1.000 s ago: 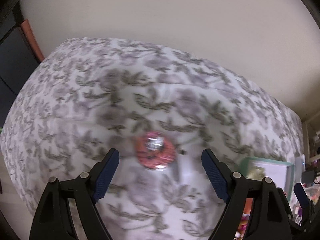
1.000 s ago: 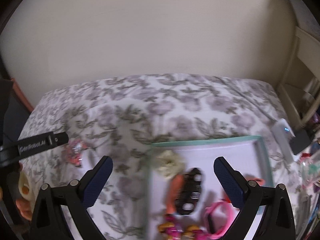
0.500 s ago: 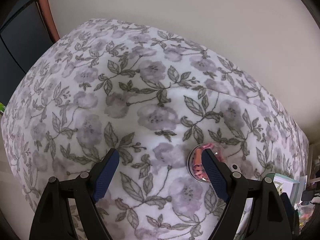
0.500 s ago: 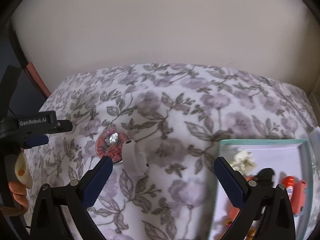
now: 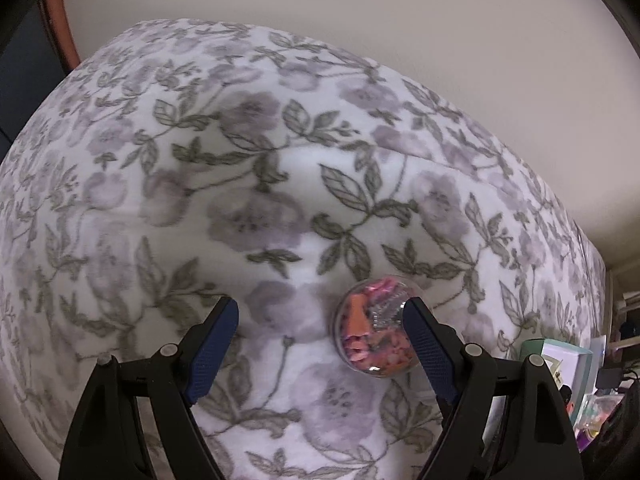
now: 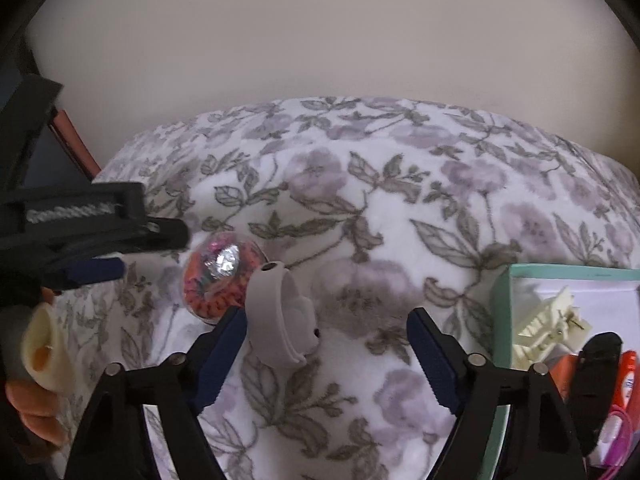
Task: Organize rigid objects
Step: 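Grasp the white watch with right tool while left grasps the clear orange ball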
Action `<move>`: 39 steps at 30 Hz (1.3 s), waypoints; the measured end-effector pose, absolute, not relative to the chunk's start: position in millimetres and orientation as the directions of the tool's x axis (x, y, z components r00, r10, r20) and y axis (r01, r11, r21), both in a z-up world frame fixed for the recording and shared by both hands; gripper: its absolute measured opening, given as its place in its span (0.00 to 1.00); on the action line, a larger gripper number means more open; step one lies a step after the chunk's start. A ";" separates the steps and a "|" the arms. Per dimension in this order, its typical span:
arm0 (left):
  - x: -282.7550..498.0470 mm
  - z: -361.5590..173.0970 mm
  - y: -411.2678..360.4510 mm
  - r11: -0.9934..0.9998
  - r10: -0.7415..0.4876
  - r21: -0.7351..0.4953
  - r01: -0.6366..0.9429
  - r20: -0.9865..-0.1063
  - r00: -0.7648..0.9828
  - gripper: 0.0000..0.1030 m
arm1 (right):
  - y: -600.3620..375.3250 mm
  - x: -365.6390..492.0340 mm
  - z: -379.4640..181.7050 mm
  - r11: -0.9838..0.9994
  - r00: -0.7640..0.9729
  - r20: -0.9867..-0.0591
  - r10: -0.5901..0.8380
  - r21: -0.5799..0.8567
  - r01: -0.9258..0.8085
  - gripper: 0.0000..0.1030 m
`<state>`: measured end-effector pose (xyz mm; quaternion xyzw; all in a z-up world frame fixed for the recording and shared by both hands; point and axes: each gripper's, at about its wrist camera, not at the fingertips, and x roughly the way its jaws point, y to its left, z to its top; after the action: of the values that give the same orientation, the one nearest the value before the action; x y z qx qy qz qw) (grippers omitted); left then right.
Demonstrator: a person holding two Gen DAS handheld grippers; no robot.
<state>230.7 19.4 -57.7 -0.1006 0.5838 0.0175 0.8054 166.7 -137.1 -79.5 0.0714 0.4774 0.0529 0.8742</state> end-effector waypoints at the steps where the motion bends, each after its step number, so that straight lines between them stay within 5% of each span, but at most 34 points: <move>1: 230.9 -59.7 16.3 0.980 -0.093 -0.143 -0.138 -0.944 0.316 0.82 | -136.4 167.0 -79.2 0.983 0.542 -0.824 0.167 0.181 -0.028 0.77; 9: 231.5 -69.4 8.1 0.978 -0.117 -0.161 -0.132 -0.948 0.295 0.82 | -128.9 165.8 -76.6 0.982 0.534 -0.826 0.181 0.178 -0.057 0.70; 28: 232.2 -81.7 -10.5 0.975 -0.165 -0.201 -0.092 -0.940 0.300 0.82 | -126.8 164.3 -87.8 0.974 0.500 -0.837 0.222 0.214 -0.075 0.30; 39: 231.7 -92.6 -24.0 0.981 -0.160 -0.185 -0.061 -0.944 0.287 0.82 | -135.2 163.0 -80.9 0.973 0.509 -0.832 0.220 0.223 -0.057 0.20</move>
<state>231.7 -24.0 -92.6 -0.0925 0.5962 -0.0312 0.7969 163.0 -135.2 -80.9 0.0833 0.4888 0.0803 0.8647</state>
